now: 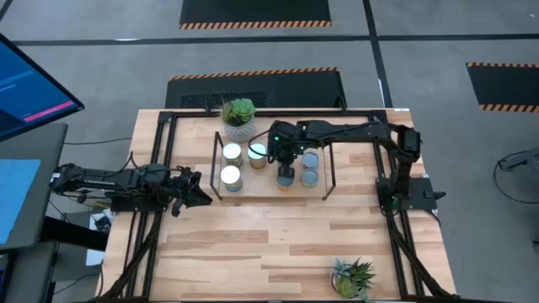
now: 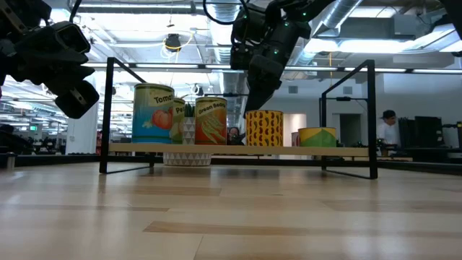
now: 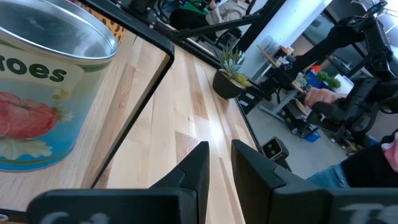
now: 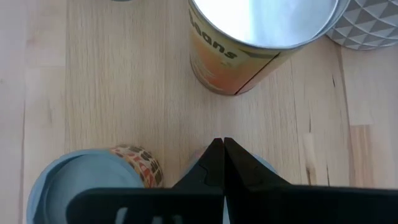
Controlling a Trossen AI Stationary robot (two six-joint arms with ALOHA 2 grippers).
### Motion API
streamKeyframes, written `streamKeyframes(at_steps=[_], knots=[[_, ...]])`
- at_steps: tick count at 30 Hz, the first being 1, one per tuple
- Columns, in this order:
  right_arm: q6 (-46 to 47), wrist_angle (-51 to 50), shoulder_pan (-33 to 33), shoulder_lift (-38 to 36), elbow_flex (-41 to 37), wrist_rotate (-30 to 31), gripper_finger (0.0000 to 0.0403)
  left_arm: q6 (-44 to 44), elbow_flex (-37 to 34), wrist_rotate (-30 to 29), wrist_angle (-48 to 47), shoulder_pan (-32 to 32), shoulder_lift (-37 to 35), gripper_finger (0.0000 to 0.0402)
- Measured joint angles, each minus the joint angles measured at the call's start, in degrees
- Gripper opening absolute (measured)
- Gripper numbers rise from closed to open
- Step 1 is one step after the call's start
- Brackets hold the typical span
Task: Pick and place cans onto a shelf
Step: Adjust the canned mushroom, then adjust the canned tomatoes
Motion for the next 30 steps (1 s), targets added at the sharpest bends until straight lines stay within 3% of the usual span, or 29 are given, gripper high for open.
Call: streamKeyframes(at_steps=[11,23,30], knots=[[-1.02,-1.55,0.04,-0.11,4.35,0.49,0.0012,-0.15,0.00,0.00,-0.01,-0.02,0.00,0.0057],[0.49,-11.90,4.33,-0.11,18.17,0.34,0.0012,-0.76,0.00,0.17,0.01,0.00,0.00,0.0057],[2.29,-21.95,7.00,-0.20,25.23,0.51,0.0012,-9.08,1.53,6.58,-4.40,-0.02,0.00,0.0057]])
